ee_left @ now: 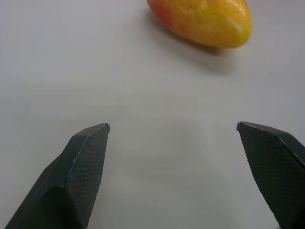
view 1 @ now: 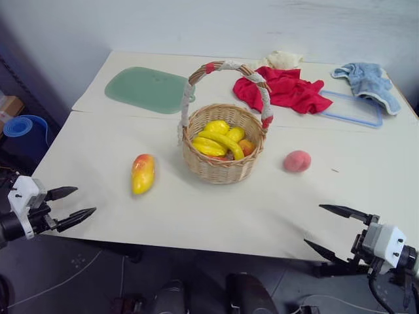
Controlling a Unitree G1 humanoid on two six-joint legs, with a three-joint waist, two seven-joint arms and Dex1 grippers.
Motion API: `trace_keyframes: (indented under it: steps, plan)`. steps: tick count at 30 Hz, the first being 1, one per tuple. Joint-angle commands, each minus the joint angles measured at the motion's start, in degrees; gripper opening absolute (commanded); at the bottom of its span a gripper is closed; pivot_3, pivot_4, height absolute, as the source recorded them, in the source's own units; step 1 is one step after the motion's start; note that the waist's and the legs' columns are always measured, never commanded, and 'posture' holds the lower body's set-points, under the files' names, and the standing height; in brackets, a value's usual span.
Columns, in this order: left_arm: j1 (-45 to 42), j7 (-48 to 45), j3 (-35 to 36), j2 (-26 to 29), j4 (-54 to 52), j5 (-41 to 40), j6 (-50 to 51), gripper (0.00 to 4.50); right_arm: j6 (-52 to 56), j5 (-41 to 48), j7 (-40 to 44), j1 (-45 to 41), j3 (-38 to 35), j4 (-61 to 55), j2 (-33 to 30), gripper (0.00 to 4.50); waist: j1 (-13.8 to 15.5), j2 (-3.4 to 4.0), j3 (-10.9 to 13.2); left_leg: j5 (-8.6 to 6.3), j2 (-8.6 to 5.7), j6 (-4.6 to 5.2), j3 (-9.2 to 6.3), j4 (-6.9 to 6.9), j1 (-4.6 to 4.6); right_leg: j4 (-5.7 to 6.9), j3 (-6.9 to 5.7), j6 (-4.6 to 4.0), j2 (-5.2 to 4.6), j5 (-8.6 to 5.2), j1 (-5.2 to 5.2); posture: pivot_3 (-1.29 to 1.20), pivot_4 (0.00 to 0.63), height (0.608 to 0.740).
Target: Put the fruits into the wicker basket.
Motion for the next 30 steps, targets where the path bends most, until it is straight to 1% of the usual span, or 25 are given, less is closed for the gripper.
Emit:
trace_keyframes:
  steps: [1, 4, 5, 6, 8, 9, 11, 14, 16, 17, 19, 22, 26, 27, 29, 30]
  plan:
    - [-5.96, -0.02, 3.00, 4.93, -0.93, -6.58, 14.76, 4.50, 9.61, 10.27, -5.40, -4.93, -0.62, -9.78, -2.48, 4.45, 0.17, 0.04, 0.02, 0.00, -0.01, 0.00, 0.00, 0.05, 0.02, 0.05, 0.01, 0.00, -0.04, 0.00, 0.01, 0.00, 0.150, 0.740]
    - [-13.72, 3.11, 1.51, 7.84, 2.68, -9.70, 28.97, 4.50, 11.19, 10.54, -7.49, -10.73, 3.43, -14.44, -1.42, 4.45, 0.32, 0.01, 0.01, 0.03, -0.04, -0.06, -0.05, 0.04, 0.03, 0.11, -0.02, -0.04, -0.07, -0.02, 0.00, 0.00, 0.150, 0.740]
    - [-15.88, 3.97, 0.70, 7.97, 2.93, -10.59, 32.88, 4.50, 11.83, 10.28, -8.53, -12.43, 4.72, -15.20, -0.74, 4.45, 0.33, 0.03, 0.02, 0.05, -0.04, -0.04, -0.07, 0.02, 0.02, 0.11, -0.05, -0.04, -0.06, -0.02, -0.02, 0.00, 0.150, 0.740]
    - [-19.01, 5.41, -1.61, 7.65, 1.99, -11.55, 37.91, 4.50, 11.89, 9.21, -9.95, -14.96, 6.59, -15.63, 0.56, 4.45, 0.36, 0.04, 0.02, 0.04, -0.06, -0.05, -0.06, -0.01, -0.01, 0.10, -0.06, -0.05, -0.06, -0.02, -0.06, 0.00, 0.150, 0.740]
    - [-24.07, 7.79, -5.27, 5.85, 0.16, -12.55, 44.31, 4.50, 11.86, 7.64, -11.40, -17.80, 8.82, -16.04, 2.30, 4.45, 0.55, 0.04, 0.02, 0.04, -0.08, -0.10, -0.07, 0.04, -0.05, 0.17, -0.14, -0.03, -0.05, -0.02, -0.08, 0.00, 0.150, 0.740]
    - [-25.88, 8.77, -6.66, 4.86, -0.47, -12.57, 46.12, 4.50, 11.87, 7.07, -11.58, -18.42, 9.32, -16.11, 2.89, 4.45, 0.64, 0.04, 0.02, 0.11, -0.11, -0.24, -0.06, 0.09, -0.13, 0.21, -0.16, -0.02, -0.06, -0.01, -0.14, 0.00, 0.150, 0.740]
    - [-30.65, 12.73, -9.53, 1.23, -0.42, -11.39, 48.88, 4.50, 11.89, 6.57, -11.01, -18.05, 9.74, -16.10, 3.40, 4.45, 0.97, 0.01, 0.02, 0.11, -0.17, -0.22, -0.04, 0.16, -0.25, 0.28, -0.17, 0.05, -0.07, 0.02, -0.21, 0.00, 0.150, 0.740]
    - [-35.52, 18.29, -13.57, -3.59, 0.31, -8.79, 51.72, 4.50, 10.65, 5.79, -9.24, -15.91, 9.71, -15.24, 3.80, 4.45, 1.59, -0.09, -0.03, 0.08, -0.11, -0.19, -0.04, 0.41, -0.47, 0.46, -0.27, 0.11, 0.01, 0.06, -0.31, 0.00, 0.150, 0.740]
    - [-37.38, 20.86, -15.53, -7.63, 0.65, -7.87, 51.83, 4.50, 9.58, 5.23, -7.88, -14.26, 9.43, -14.71, 3.97, 4.45, 1.80, -0.10, -0.03, 0.06, -0.11, -0.15, -0.05, 0.79, -0.97, 0.80, -0.33, 0.27, 0.01, 0.14, -0.77, 0.00, 0.150, 0.740]
    - [-38.42, 22.57, -15.44, -10.04, 1.43, -7.48, 51.65, 4.50, 9.13, 5.13, -7.38, -13.52, 9.21, -14.65, 4.09, 4.45, 1.83, -0.10, -0.03, 0.02, -0.11, -0.07, -0.01, 0.93, -1.05, 0.88, -0.34, 0.28, 0.00, 0.15, -0.85, 0.00, 0.150, 0.740]
    - [-40.11, 24.53, -15.55, -13.39, 2.96, -6.71, 51.27, 4.50, 8.82, 5.19, -6.91, -12.28, 8.87, -14.66, 4.35, 4.45, 1.80, -0.18, 0.01, 0.00, -0.12, -0.03, 0.05, 1.11, -1.07, 0.81, -0.37, 0.30, -0.02, 0.16, -0.82, 0.00, 0.150, 0.740]
    - [-42.96, 25.56, -16.61, -18.15, 1.80, -7.61, 52.47, 4.50, 7.86, 4.40, -5.66, -10.23, 8.66, -14.64, 4.37, 4.45, 1.80, -0.30, 0.06, 0.09, -0.13, 0.05, 0.19, 1.16, -1.07, 0.69, -0.36, 0.30, -0.03, 0.15, -0.77, 0.00, 0.150, 0.740]
    - [-45.71, 27.03, -20.96, -22.73, 3.33, -4.61, 49.93, 4.50, 7.37, 3.58, -5.80, -8.33, 8.80, -15.02, 4.95, 4.45, 1.86, -0.30, 0.06, 0.12, -0.19, 0.04, 0.20, 1.25, -0.98, 0.72, -0.33, 0.29, -0.07, 0.15, -0.71, 0.00, 0.150, 0.740]
    - [-46.06, 27.28, -21.48, -23.32, 3.85, -3.97, 49.32, 4.31, 7.31, 3.37, -5.88, -8.17, 8.96, -15.13, 5.06, 4.49, 1.82, -0.31, 0.05, 0.12, -0.19, 0.04, 0.20, 1.24, -0.97, 0.75, -0.33, 0.29, -0.06, 0.15, -0.71, 0.00, 0.150, 0.740]
    - [-46.23, 26.36, -24.88, -23.59, 3.93, -1.82, 46.73, 3.94, 7.14, 2.72, -6.15, -7.64, 9.23, -15.47, 5.39, 4.50, 1.78, -0.31, 0.05, 0.14, -0.18, 0.01, 0.21, 1.23, -0.93, 0.77, -0.32, 0.29, -0.05, 0.15, -0.72, 0.00, 0.150, 0.740]
    - [-46.20, 25.61, -26.02, -23.66, 3.56, -1.36, 45.93, 3.64, 7.10, 2.40, -6.39, -7.39, 9.22, -15.61, 5.59, 4.50, 1.77, -0.30, 0.05, 0.15, -0.18, -0.01, 0.22, 1.21, -0.91, 0.78, -0.31, 0.29, -0.04, 0.15, -0.72, 0.00, 0.150, 0.740]
